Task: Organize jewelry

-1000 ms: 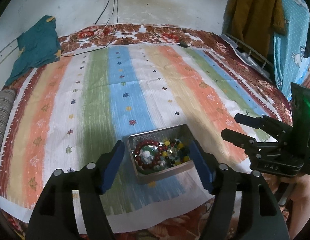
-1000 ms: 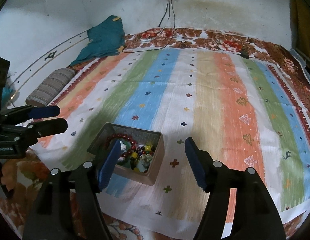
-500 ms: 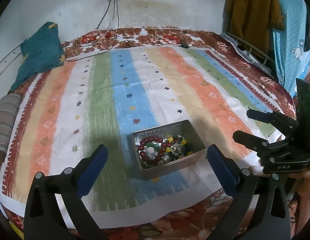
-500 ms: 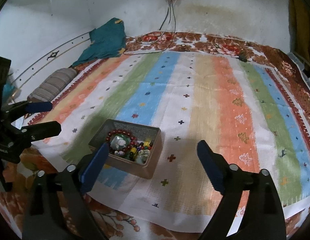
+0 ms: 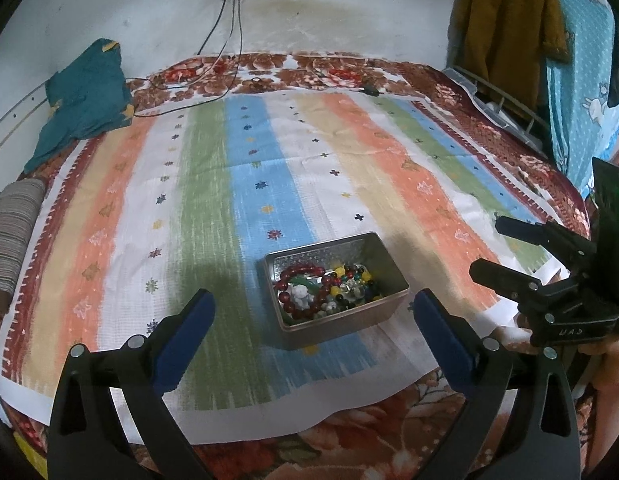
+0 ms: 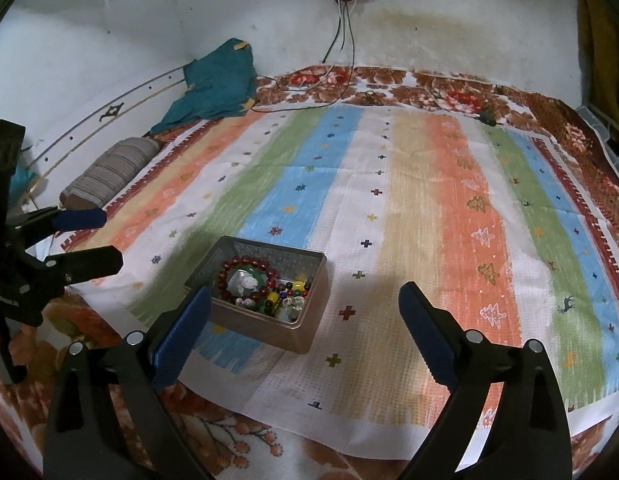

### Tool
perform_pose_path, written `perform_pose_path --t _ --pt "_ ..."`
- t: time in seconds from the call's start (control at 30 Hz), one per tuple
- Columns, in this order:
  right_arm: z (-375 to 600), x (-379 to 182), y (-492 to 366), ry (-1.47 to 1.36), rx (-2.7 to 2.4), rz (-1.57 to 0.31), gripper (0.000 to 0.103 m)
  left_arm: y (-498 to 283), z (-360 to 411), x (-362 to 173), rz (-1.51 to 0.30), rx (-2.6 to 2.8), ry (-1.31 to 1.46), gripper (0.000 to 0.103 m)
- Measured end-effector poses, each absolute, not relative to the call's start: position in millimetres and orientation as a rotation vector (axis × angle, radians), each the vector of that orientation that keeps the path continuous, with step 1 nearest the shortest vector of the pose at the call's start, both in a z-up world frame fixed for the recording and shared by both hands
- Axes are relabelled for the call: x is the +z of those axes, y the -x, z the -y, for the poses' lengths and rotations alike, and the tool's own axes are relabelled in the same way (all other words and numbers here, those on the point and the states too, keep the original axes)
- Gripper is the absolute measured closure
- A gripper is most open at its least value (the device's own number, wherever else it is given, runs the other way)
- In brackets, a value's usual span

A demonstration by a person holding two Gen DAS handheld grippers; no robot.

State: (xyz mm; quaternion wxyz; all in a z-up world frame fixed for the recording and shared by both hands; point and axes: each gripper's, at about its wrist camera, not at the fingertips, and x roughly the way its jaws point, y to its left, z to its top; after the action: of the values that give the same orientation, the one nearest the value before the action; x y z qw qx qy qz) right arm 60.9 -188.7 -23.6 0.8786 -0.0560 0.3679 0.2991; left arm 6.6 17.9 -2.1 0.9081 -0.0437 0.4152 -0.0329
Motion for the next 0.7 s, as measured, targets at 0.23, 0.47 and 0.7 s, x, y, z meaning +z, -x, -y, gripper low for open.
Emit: perform_pose_path --t 0.23,0.47,0.7 --pt "189.1 -23.3 -58.2 0.118 0.630 -0.766 0.008 -3.7 -12.0 -1.7 -0.848 -0.050 0.055 0.006" --pt "189.1 -23.5 -57.5 0.118 0.628 -0.768 0.008 -4.3 -9.3 -2.2 -0.850 -0.049 0.035 0.006" --pt "193.5 -20.9 -55.9 0.096 0.621 -0.745 0.008 -2.8 -9.2 -2.0 -0.847 -0.052 0.038 0.006"
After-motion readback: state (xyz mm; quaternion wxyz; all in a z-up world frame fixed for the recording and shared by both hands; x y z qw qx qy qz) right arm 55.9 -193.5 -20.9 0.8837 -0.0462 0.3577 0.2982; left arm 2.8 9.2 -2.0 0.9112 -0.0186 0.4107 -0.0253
